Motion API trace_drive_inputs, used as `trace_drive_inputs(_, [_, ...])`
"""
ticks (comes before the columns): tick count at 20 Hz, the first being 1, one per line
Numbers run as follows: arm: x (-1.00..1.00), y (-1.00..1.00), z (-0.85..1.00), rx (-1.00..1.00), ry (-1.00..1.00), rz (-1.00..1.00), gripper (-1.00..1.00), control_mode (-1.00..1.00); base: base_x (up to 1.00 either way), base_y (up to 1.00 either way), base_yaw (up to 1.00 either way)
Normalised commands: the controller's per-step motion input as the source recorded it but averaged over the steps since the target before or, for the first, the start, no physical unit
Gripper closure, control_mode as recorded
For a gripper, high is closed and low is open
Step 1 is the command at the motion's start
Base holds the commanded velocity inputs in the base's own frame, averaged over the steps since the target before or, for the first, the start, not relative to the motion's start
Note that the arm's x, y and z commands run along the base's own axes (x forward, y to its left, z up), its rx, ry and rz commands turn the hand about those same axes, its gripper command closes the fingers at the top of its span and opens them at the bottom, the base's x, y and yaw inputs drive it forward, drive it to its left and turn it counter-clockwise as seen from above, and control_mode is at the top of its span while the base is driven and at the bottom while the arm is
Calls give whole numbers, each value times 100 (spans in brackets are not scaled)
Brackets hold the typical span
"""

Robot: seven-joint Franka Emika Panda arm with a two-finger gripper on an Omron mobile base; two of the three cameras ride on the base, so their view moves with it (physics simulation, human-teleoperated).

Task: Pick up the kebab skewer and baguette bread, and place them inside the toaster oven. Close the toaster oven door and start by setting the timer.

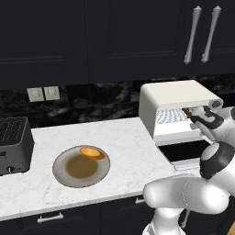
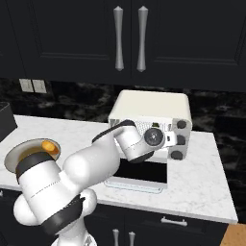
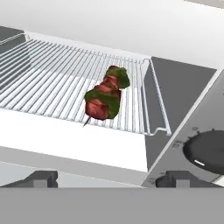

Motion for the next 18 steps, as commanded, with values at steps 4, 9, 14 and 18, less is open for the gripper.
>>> trace_drive_inputs(4, [-38,0,62,0,6,0,-100,-100,0,0,0])
trace_drive_inputs(9, [-40,0,66,0,15,0,-100,-100,0,0,0])
trace_drive_inputs(14, [-62,36,27,0,16,0,-100,-100,0,0,0])
trace_drive_inputs(18, [-69,81,0,0,7,0,-100,-100,0,0,0])
